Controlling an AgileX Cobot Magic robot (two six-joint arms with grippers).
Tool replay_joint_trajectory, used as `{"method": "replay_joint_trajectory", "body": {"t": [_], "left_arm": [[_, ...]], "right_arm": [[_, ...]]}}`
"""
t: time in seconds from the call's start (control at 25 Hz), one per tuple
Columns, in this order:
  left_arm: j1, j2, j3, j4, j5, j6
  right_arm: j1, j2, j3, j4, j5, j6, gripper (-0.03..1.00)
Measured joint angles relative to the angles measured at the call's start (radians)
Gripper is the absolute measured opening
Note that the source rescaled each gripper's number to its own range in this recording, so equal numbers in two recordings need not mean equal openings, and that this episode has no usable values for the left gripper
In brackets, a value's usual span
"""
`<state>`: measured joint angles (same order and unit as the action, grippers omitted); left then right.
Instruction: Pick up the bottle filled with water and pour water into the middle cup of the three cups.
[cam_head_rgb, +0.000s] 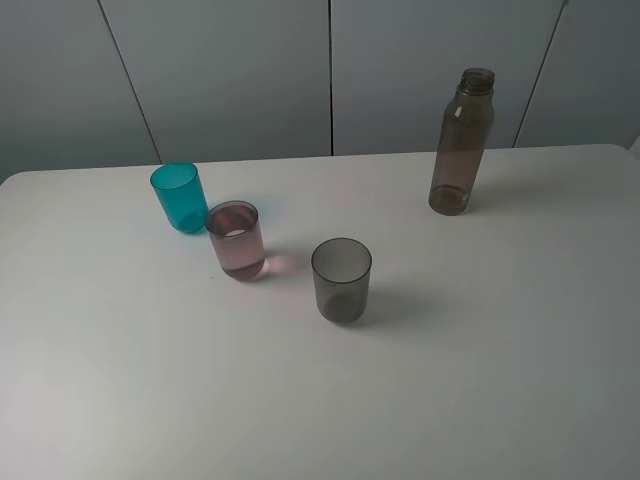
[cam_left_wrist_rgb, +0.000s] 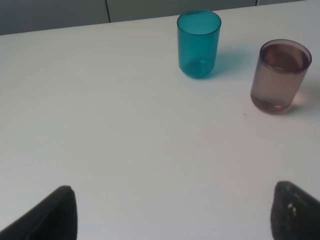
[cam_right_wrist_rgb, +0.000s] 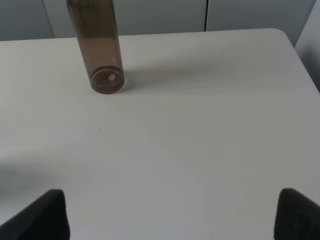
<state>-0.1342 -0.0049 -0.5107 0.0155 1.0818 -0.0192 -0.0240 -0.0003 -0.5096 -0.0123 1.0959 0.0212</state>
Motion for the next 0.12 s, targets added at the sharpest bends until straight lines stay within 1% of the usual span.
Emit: {"method": "replay_joint_trajectory", "body": {"t": [0.12], "left_arm": [[0.0, 0.0, 0.0, 0.0, 0.0, 0.0]], "right_arm": [[0.0, 0.0, 0.0, 0.0, 0.0, 0.0, 0.65]]}}
